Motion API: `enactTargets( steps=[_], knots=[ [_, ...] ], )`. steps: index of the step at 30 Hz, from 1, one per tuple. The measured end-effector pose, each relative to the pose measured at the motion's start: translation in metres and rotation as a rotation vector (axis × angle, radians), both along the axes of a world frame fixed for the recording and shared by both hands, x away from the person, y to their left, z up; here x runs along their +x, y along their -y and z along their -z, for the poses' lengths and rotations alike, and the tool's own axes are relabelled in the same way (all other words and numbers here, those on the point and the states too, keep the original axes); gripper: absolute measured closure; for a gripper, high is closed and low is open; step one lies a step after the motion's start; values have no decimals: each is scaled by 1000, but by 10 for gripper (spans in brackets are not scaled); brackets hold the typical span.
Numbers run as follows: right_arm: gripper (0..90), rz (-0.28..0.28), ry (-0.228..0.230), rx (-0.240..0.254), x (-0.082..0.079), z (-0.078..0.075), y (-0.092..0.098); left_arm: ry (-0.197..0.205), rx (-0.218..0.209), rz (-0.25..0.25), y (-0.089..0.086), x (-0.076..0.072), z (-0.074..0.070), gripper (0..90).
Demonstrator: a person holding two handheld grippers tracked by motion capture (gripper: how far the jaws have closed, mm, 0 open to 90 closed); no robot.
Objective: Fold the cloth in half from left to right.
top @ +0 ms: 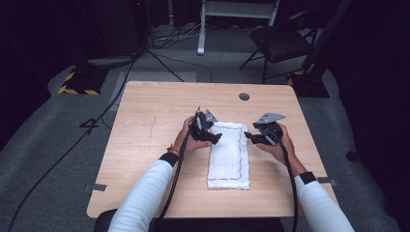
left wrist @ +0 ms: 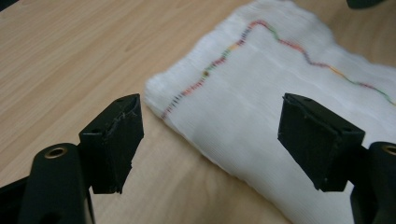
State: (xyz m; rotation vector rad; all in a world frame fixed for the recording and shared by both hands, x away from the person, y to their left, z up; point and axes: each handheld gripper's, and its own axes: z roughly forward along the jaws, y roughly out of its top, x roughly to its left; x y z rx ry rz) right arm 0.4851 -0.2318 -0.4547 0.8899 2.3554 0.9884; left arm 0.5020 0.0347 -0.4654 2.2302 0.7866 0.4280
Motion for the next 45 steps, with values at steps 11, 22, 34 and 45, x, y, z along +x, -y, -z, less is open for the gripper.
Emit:
enactTargets(
  steps=[11,22,34,45],
  knots=[
    [418,58,-62,-10,37,19,-17,-83,10,-106,4,37,27,228],
    [476,61,-164,58,52,38,-15,-117,-40,-75,1,44,35,179],
    [802,-13,-202,67,50,35,-21,-180,-45,62,5,47,27,683],
    [837,14,-133,22,53,30,-27,-130,8,49,11,52,22,809]
  ],
)
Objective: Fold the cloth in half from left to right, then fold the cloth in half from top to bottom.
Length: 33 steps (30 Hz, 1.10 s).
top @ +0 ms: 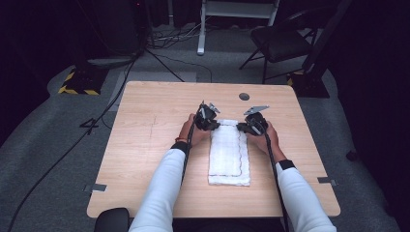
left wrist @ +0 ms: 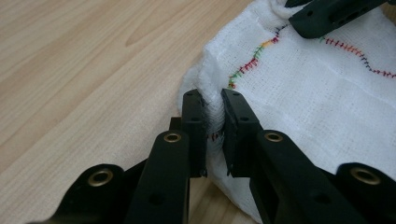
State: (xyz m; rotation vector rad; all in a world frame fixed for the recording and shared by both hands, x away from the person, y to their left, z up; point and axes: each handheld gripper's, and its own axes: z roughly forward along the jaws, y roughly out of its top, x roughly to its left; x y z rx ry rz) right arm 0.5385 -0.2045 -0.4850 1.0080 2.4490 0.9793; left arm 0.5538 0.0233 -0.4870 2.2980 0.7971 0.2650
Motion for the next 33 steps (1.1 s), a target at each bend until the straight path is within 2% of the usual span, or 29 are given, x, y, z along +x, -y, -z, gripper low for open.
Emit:
enactTargets(
  steps=[2,10,22,25,33],
  knots=[
    [839,7,18,8,0,-4,0,22,-5,-10,0,1,-4,811],
    [842,16,99,14,-1,-23,-2,72,-19,-28,-3,2,-23,815],
    [845,10,205,27,-5,-54,-6,148,-35,-27,-10,0,-54,814],
    [845,6,222,15,-7,-59,-7,158,-32,-14,-11,-3,-59,815],
    [845,-20,248,25,-20,-66,-5,176,-57,29,-16,-17,-64,815]
  ],
)
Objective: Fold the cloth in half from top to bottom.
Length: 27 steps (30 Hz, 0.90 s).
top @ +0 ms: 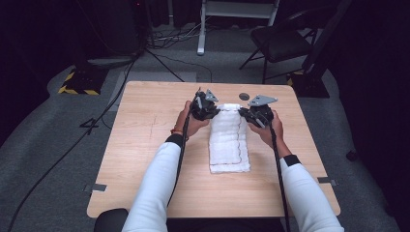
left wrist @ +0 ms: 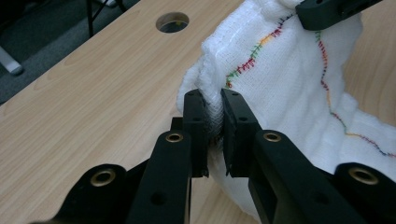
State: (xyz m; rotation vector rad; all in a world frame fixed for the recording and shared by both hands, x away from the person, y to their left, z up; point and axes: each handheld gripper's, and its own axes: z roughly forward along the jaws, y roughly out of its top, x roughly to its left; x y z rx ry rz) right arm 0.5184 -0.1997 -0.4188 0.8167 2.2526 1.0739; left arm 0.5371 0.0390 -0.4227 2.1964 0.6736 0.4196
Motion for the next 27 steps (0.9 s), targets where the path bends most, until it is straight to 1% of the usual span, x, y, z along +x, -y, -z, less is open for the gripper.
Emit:
enactTargets(
  steps=[4,7,9,11,16,19,22,27],
  knots=[
    [845,-22,0,24,-10,-1,5,10,-14,38,-4,-11,-2,812],
    [845,-44,3,26,-16,-1,7,16,-18,65,-6,-19,-4,809],
    [845,-66,0,41,-22,-2,9,14,-28,83,-9,-24,-3,805],
    [845,-77,-2,53,-26,-1,12,19,-29,95,-10,-28,-3,804],
    [845,-113,-10,54,-39,3,16,22,-27,134,-11,-41,-1,805],
    [845,-133,-12,51,-46,5,19,22,-34,158,-12,-49,1,804],
    [845,-153,-21,51,-52,7,22,25,-42,176,-13,-57,4,801],
    [844,-195,-31,53,-64,11,24,18,-42,198,-16,-69,9,796]
  ],
)
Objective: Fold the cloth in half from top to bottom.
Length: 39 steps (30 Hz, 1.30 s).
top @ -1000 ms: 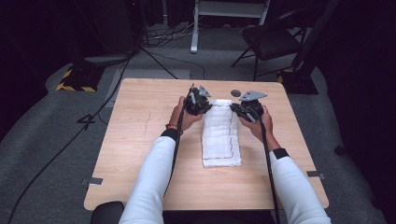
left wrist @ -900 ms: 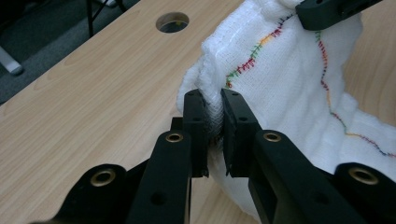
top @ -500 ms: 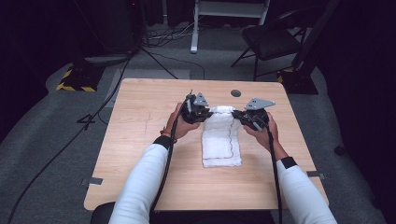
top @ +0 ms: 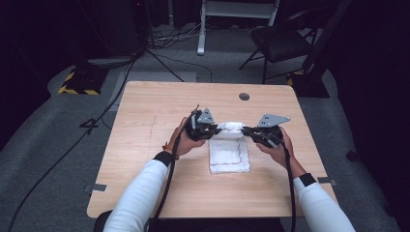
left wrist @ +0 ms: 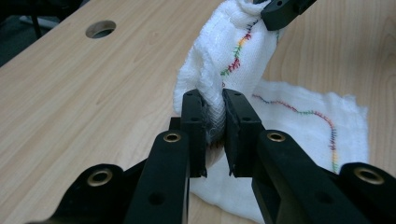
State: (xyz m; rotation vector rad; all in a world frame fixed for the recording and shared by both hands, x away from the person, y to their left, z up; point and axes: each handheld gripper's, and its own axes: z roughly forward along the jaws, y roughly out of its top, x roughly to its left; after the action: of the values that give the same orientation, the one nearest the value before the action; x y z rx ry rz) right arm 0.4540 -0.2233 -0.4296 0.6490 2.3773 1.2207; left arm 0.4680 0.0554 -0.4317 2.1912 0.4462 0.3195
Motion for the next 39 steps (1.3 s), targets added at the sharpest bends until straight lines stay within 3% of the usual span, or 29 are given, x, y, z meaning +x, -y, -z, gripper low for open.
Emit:
enactTargets(
  steps=[7,13,24,39],
  knots=[
    [843,-55,-21,-11,-18,8,1,-7,19,47,-2,-19,7,793],
    [840,-86,-51,-20,-30,15,4,-36,25,84,-5,-34,17,778],
    [830,-133,-100,-72,-50,34,2,-60,109,134,-2,-56,39,762],
    [761,-126,-151,-104,-64,49,10,-98,103,114,-6,-70,48,741]
  ],
)
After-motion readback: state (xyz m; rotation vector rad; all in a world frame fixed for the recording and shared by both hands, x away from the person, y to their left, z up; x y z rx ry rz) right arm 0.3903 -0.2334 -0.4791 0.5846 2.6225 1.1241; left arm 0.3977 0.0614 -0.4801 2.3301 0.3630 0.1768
